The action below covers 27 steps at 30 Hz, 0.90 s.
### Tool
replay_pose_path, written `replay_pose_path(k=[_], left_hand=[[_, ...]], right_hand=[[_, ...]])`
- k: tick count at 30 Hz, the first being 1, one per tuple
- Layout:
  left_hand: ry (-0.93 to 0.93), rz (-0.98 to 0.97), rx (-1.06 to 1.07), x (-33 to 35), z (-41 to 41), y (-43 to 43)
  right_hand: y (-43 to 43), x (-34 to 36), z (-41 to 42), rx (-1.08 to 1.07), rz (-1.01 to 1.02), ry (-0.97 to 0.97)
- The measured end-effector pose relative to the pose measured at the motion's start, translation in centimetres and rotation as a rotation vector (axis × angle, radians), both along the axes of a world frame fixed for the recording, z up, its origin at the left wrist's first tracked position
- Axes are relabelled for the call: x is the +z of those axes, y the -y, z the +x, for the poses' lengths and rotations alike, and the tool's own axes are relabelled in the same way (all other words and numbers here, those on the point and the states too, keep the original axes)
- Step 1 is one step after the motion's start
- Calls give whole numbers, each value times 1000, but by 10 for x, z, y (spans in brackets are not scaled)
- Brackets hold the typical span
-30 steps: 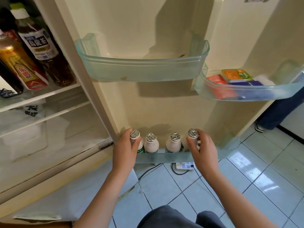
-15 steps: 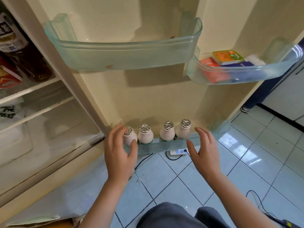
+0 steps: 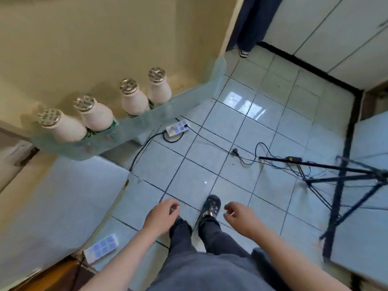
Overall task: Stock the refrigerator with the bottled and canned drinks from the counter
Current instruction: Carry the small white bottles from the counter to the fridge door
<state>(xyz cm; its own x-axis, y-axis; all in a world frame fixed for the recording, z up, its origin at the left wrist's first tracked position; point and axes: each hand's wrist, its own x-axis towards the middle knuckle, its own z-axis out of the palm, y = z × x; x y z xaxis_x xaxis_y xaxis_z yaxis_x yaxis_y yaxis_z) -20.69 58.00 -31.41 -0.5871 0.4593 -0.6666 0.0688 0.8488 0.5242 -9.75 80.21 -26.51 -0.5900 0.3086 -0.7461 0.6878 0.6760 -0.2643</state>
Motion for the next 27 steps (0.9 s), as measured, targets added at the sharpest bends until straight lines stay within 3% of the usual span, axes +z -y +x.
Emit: replay_pose_path(k=[6, 11, 19, 23, 27], left_hand=[[219, -190, -261, -22, 57, -14], [137, -268, -347, -26, 90, -63], [14, -241, -230, -51, 208, -173], [20, -291, -578, -50, 320, -231], [-104, -219, -1148, -26, 425, -289]], right_hand=[[-9, -23, 129, -278, -99, 249], [-29, -29, 214, -459, -114, 215], [-92, -37, 411, -633, -73, 98], [-113, -33, 542, -907, -5, 146], [-112, -29, 649, -1235, -24, 149]])
